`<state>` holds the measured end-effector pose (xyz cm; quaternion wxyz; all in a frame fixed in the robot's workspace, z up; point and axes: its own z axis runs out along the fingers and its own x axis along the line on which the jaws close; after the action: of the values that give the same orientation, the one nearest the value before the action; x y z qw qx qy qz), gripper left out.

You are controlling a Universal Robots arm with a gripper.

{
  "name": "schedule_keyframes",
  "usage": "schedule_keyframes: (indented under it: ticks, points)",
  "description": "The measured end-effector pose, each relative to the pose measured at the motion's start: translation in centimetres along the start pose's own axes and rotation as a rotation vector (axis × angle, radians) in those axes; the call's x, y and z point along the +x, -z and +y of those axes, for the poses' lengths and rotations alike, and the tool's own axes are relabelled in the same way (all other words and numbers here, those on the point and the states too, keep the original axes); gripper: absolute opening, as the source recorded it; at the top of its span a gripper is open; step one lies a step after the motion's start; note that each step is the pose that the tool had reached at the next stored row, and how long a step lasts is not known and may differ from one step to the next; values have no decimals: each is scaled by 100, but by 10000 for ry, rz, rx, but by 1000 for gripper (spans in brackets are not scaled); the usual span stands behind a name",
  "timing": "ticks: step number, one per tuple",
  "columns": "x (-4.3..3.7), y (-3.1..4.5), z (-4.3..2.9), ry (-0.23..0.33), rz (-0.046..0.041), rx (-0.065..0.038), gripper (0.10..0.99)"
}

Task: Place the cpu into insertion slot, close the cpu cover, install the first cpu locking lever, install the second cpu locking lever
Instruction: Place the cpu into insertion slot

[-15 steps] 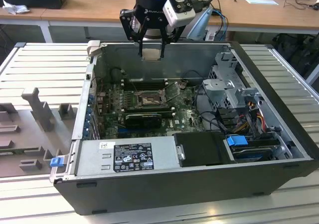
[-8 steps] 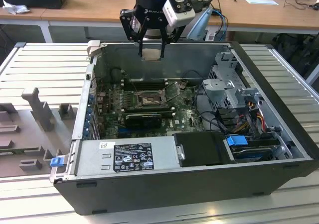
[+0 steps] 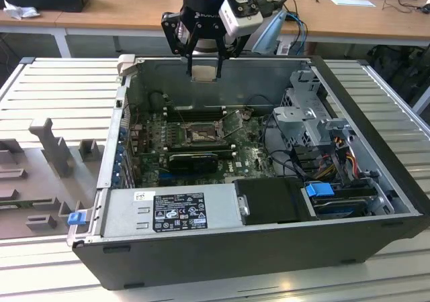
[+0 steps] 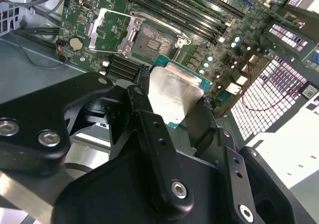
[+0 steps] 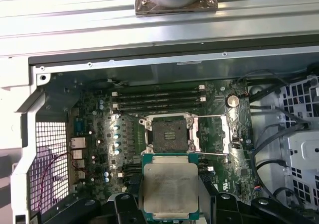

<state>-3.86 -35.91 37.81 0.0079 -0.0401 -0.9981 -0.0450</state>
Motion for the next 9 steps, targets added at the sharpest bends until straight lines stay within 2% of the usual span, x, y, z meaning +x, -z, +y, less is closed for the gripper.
schedule_keyframes:
  ticks: [9]
  points:
    - [0, 0, 0, -62, -5, -2, 533]
